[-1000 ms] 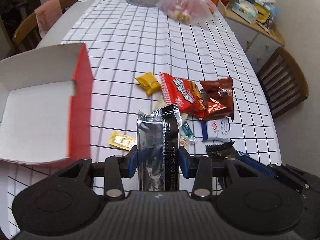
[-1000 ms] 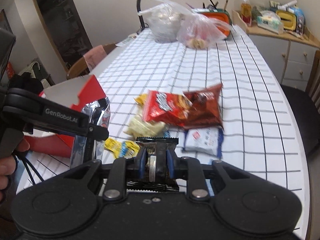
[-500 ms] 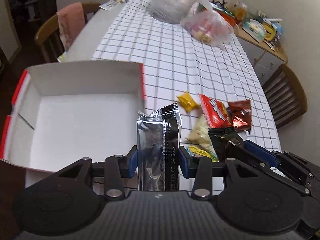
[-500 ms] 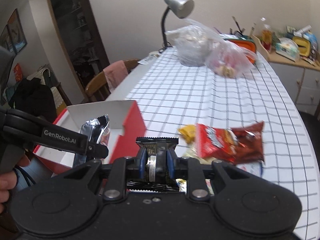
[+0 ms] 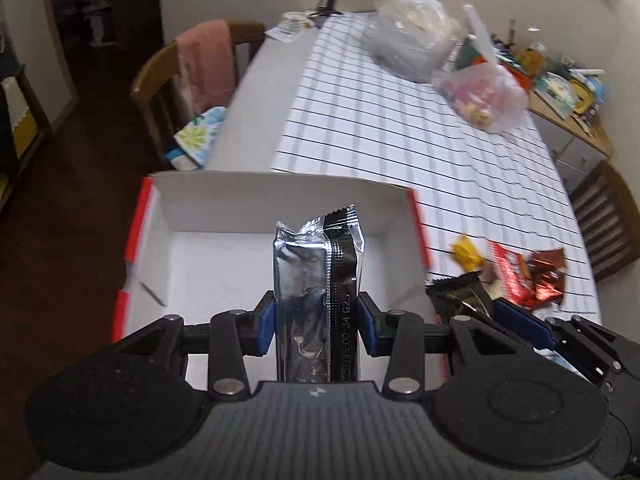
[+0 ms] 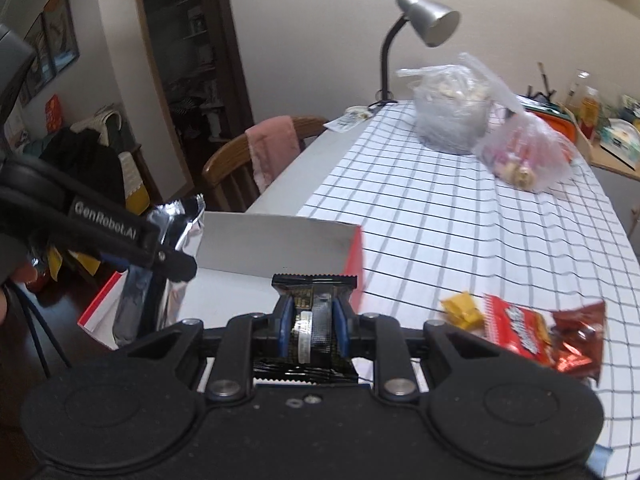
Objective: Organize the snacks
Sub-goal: 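Carry the silver wafer bar and dark chocolate bar into the white box with both tools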
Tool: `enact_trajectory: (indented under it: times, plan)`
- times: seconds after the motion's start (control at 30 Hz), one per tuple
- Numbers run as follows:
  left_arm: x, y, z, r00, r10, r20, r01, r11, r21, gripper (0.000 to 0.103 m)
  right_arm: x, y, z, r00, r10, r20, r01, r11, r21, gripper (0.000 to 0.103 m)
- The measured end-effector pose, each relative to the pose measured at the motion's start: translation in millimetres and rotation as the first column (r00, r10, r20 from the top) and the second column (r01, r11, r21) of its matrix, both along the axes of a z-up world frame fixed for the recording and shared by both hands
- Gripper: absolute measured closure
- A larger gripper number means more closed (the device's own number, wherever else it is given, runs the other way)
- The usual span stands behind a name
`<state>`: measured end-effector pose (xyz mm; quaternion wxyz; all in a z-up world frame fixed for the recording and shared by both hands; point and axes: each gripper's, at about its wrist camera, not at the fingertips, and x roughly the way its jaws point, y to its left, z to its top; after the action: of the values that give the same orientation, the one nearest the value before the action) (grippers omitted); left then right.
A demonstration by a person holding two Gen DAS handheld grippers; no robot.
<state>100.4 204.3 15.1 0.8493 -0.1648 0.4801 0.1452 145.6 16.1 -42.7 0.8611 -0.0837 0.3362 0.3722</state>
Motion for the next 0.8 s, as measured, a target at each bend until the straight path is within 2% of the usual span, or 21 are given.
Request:
enact_trajectory:
  times: [0.17,0.43,0.57,0.8]
  plan:
    - [4,36,-17,0.999,0.017,-0.043,-0.016,1.000,0.017,0.062,1,37,-15,0.999,0.038,-0.011,-0.038,0.999,-0.029,0.082]
    - [15,65,-52,0.992,0.003,-0.125,0.003,0.999,0.047,0.062,9,77,-51,0.996,0.047,-0.079,-0.054,0.995,-0.088,0.082]
    - [24,71,-71,0.987,-0.010,-0.161,0.019,0.998,0.054,0.062,12,88,-68,0.993,0.040,-0.112,-0.054,0.991,-0.123,0.082]
    - [35,66,-107,0.962,-0.076,-0.263,0.086,0.996,0.028,0.062,12,96,-87,0.988,0.033,-0.152,-0.060,0.982,-0.180,0.082]
